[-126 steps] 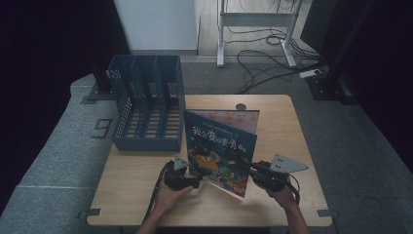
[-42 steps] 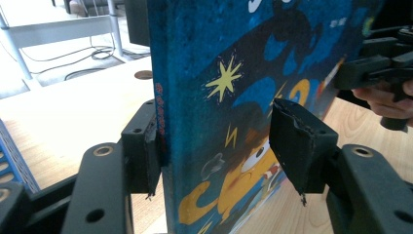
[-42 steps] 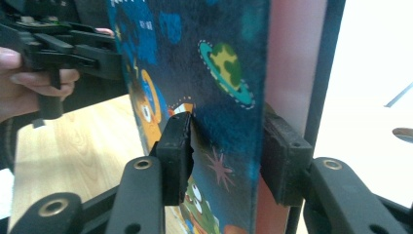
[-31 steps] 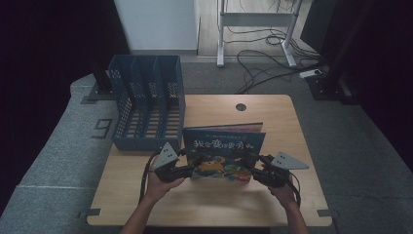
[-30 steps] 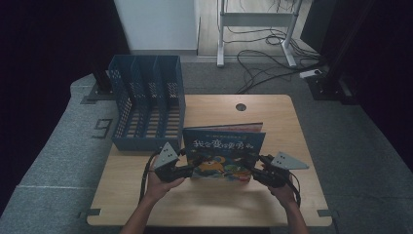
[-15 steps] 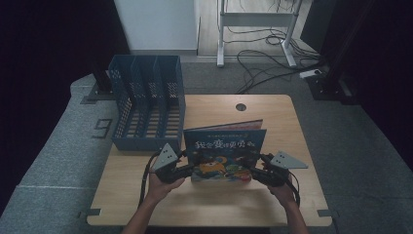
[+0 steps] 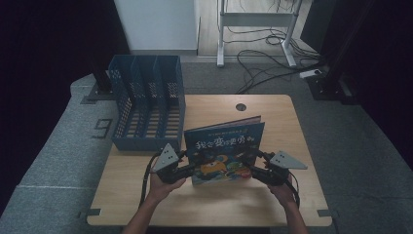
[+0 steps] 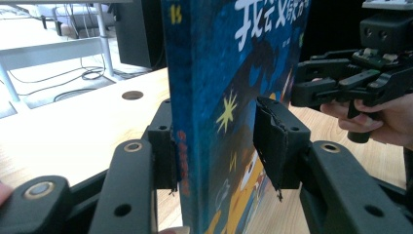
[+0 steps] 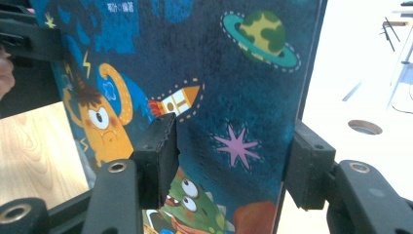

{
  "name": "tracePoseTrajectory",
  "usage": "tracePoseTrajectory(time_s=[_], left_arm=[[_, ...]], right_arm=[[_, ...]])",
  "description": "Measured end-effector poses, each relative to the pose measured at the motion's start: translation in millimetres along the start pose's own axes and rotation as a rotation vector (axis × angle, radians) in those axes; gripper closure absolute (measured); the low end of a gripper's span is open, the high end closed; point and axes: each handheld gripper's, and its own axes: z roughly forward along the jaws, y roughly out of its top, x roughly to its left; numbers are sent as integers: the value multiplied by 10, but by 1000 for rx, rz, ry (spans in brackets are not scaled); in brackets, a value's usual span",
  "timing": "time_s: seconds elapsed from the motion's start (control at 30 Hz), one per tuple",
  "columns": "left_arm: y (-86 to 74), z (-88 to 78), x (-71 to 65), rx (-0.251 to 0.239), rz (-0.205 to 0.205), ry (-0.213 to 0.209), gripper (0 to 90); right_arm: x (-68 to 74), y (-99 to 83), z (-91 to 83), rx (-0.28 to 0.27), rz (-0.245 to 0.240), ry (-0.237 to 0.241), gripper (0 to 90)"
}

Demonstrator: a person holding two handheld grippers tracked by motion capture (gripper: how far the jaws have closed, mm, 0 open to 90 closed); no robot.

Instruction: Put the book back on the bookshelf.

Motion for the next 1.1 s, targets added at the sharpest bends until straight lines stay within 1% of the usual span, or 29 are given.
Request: tracePoseTrajectory(time_s=[0.17,0.33,0.4,0.53,0.63,0.77,0.83,0.97,1.1], left_arm=[[27,18,-22,4,9,-3,540],[42,35,-31,9,3,-9,553],[42,38,-30,10,-1,-11,570],[42,38,-33,9,-7,-20,636],[44,37,-44,3,-7,-38,677],[48,35,-70,3,-3,-60,704],[54,35,-76,9,-2,-66,707],[74,48,-102,35,5,-51,690],[79,62,-111,37,-2,-57,677]], right_arm=[[-7,-18,23,15,-3,-18,418],[-17,-27,23,23,8,-23,403],[-25,-32,28,26,13,-26,389],[-46,-47,47,39,26,-32,359],[-53,-66,64,49,34,-26,359],[-49,-72,69,47,33,-28,360],[-50,-74,68,46,31,-29,362],[-48,-75,68,45,30,-32,370],[-47,-75,65,46,32,-33,373]])
